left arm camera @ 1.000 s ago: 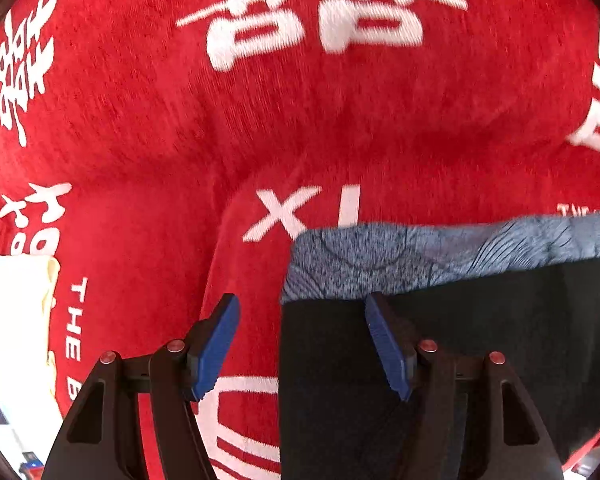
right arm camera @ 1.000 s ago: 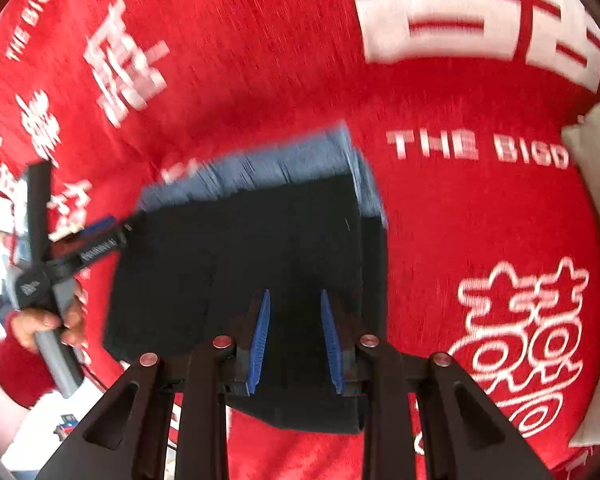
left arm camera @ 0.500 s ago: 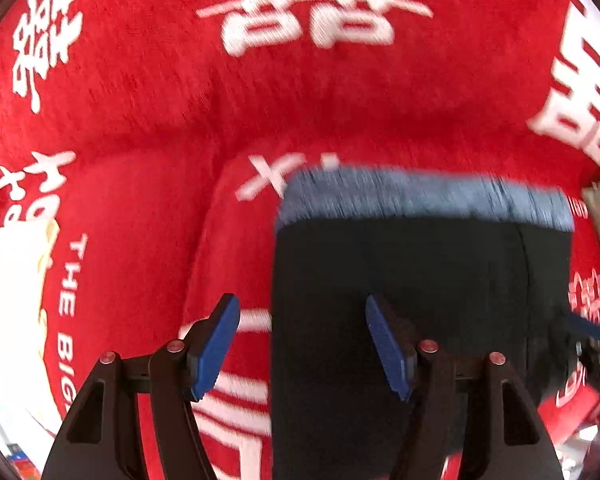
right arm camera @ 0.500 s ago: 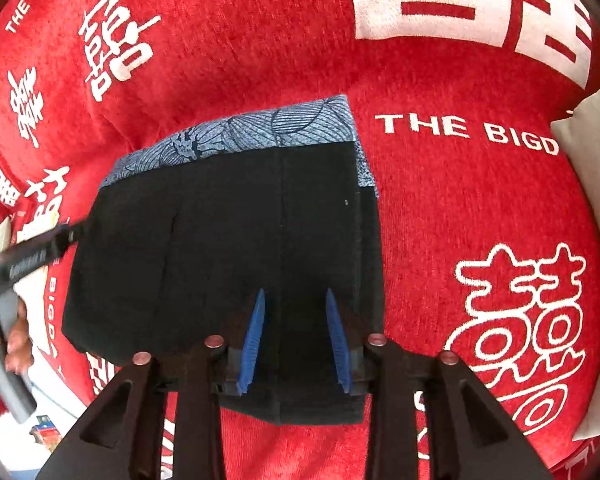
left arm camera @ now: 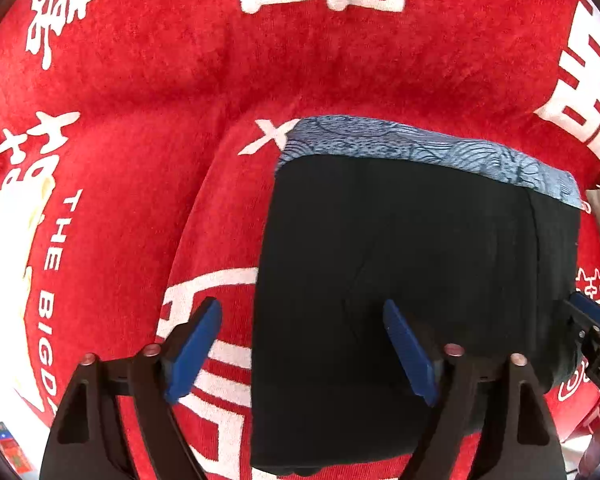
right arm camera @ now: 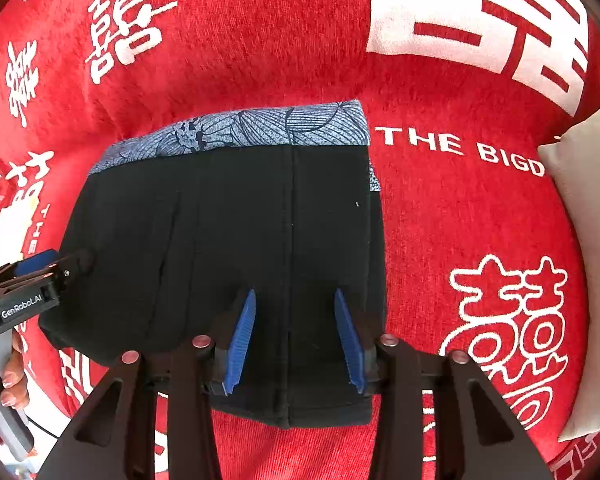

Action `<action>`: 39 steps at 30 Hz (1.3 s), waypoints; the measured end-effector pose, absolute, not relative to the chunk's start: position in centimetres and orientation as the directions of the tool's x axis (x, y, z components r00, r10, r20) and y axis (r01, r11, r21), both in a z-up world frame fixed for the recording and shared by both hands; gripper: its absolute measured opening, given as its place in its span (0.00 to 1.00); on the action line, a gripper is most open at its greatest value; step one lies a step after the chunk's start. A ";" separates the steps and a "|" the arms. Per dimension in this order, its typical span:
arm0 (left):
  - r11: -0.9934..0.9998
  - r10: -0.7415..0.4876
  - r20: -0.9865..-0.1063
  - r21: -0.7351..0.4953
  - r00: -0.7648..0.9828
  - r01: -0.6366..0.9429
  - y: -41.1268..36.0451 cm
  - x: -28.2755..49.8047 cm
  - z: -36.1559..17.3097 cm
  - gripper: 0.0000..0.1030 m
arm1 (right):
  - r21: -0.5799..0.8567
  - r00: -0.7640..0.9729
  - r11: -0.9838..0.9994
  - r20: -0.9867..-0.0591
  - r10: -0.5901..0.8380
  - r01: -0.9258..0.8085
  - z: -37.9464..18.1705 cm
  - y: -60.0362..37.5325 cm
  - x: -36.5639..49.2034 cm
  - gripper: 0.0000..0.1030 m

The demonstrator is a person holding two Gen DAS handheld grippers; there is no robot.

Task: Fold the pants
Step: 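Lower the folded pants onto the cushion and release both grippers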

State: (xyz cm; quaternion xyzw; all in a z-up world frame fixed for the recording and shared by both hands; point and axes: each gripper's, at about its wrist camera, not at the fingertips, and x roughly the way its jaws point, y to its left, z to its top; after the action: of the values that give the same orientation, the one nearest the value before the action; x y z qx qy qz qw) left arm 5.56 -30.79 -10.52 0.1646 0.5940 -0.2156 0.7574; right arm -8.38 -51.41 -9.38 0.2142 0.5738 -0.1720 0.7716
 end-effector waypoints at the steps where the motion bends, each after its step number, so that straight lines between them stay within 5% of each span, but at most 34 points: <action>1: 0.855 -0.134 -0.971 -0.014 0.196 0.518 -30.7 5.6 -10.5 0.84 | 0.132 0.282 0.849 -0.959 -0.021 0.512 -9.4 -51.4 -8.2 0.44; 17: 0.854 -0.123 -0.971 0.000 0.203 0.520 -30.8 5.4 -10.6 0.85 | 0.131 0.291 0.842 -0.956 -0.033 0.523 -9.4 -51.4 -8.7 0.46; 19: 0.853 -0.122 -0.971 0.002 0.204 0.522 -30.9 5.4 -10.6 0.85 | 0.137 0.292 0.842 -0.956 -0.026 0.521 -9.3 -51.5 -8.7 0.52; 22: 0.852 -0.120 -0.971 0.006 0.205 0.524 -30.9 5.4 -10.6 0.85 | 0.147 0.278 0.851 -0.961 0.001 0.505 -9.5 -51.1 -8.6 0.81; 39: 0.841 -0.097 -0.973 0.032 0.210 0.541 -31.3 5.7 -10.7 0.90 | 0.312 0.293 0.678 -0.945 0.147 0.665 -9.6 -55.4 -13.6 0.82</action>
State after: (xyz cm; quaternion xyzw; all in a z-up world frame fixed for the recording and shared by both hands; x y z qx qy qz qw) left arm 5.68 -31.30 -10.71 0.1871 0.5921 -0.2113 0.7548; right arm -13.61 -55.42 -9.65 0.3585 0.5665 -0.1799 0.7199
